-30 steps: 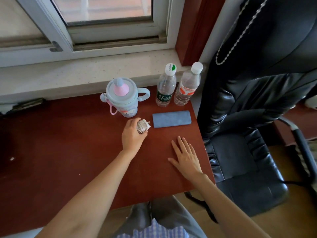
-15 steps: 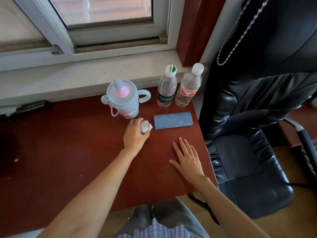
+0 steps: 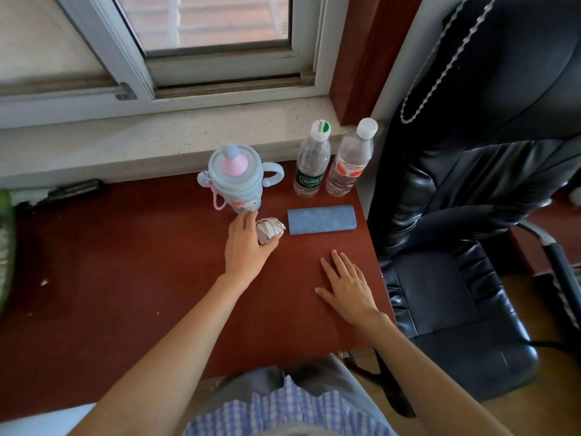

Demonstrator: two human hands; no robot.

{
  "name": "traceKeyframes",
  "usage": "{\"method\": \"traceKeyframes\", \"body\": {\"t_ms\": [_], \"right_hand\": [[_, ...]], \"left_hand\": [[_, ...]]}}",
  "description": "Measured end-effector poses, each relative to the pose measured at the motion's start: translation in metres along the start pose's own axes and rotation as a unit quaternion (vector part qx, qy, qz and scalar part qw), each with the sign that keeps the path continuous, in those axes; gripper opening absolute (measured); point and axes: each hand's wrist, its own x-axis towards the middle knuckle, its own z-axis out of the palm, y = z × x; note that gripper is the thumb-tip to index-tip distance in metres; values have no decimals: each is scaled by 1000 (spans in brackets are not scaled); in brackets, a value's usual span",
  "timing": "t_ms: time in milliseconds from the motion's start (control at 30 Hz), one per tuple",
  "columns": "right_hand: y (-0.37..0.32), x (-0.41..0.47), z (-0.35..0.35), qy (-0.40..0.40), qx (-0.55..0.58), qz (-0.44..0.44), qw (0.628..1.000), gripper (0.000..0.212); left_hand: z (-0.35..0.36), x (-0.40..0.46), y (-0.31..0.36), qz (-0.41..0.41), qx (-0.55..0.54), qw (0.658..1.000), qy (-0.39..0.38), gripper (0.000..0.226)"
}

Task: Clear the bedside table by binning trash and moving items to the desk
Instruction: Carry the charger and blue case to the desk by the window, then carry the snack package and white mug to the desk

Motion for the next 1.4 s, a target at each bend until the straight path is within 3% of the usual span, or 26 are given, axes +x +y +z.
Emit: {"method": "traceKeyframes", "body": {"t_ms": [100, 300, 500, 667, 1100, 1400], "right_hand": [[-6, 0, -14, 3, 40, 25, 999, 65], [-28, -24, -26, 155, 67, 84, 982, 43], [-56, -96, -9, 255, 84, 185, 945, 36], [-67, -171, 13, 284, 81, 286, 912, 37], [-63, -377, 84, 309, 121, 539, 774, 41], [-22, -539, 113, 341, 103, 622, 697, 41]], "left_hand": [[-14, -9, -4, 46, 27, 998, 19, 59], [-37, -22, -13, 188, 74, 979, 34, 43], [-48, -54, -17, 276, 83, 957, -33, 40], [-38, -83, -9, 337, 76, 934, -93, 40], [23, -232, 139, 550, 56, 807, -206, 46], [67, -393, 245, 627, 38, 744, -227, 48]]}}
